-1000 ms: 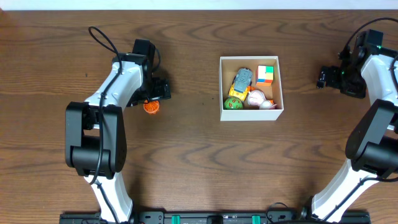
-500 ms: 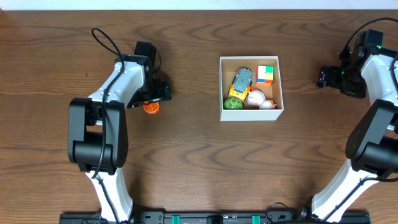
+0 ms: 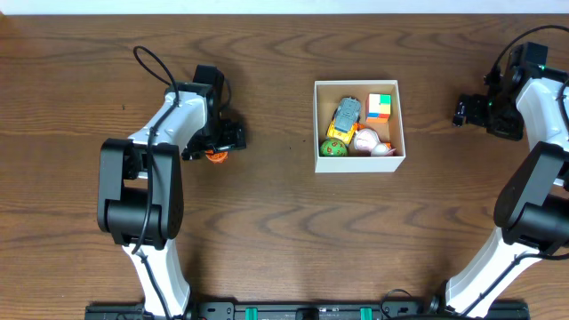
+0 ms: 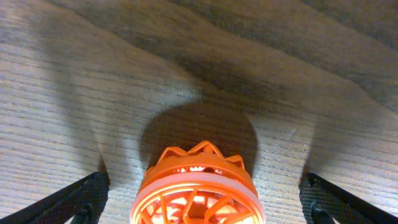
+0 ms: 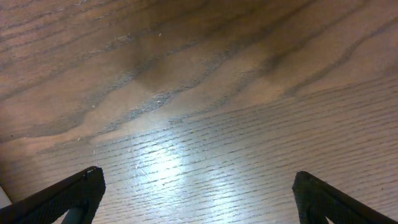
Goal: Pack container
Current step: 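Lower the left gripper and grasp the orange-red toy, then carry the orange-red toy with the left gripper into the box and release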
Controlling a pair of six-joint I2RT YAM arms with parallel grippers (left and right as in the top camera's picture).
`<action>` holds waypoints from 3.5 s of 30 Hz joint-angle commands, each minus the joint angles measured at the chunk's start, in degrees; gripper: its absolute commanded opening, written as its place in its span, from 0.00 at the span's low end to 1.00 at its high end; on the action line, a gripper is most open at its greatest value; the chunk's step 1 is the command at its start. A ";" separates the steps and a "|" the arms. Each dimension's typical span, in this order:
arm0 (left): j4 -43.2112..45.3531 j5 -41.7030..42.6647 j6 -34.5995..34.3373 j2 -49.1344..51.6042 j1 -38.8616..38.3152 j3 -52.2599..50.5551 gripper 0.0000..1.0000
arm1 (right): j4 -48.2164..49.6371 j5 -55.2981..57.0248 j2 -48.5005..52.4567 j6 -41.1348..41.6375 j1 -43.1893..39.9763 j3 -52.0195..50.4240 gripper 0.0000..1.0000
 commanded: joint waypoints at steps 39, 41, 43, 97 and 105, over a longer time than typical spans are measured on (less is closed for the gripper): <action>-4.79 -3.80 5.57 -1.18 -0.02 3.91 0.57 | 0.09 0.15 -0.04 0.76 -0.26 -0.15 0.99; -6.21 -3.74 5.55 -1.92 -0.04 5.75 0.56 | 0.09 0.15 -0.04 0.76 -0.26 -0.15 0.99; -7.45 -3.74 5.57 -2.84 -0.33 7.76 0.56 | 0.09 0.15 -0.04 0.76 -0.26 -0.15 0.99; 23.58 -0.04 7.43 -2.05 -25.11 18.14 0.58 | 0.11 0.15 -0.04 0.76 -0.26 -0.15 0.99; 22.95 -0.04 7.45 -2.05 -25.11 17.92 0.70 | 0.11 0.15 -0.04 0.76 -0.26 -0.15 0.99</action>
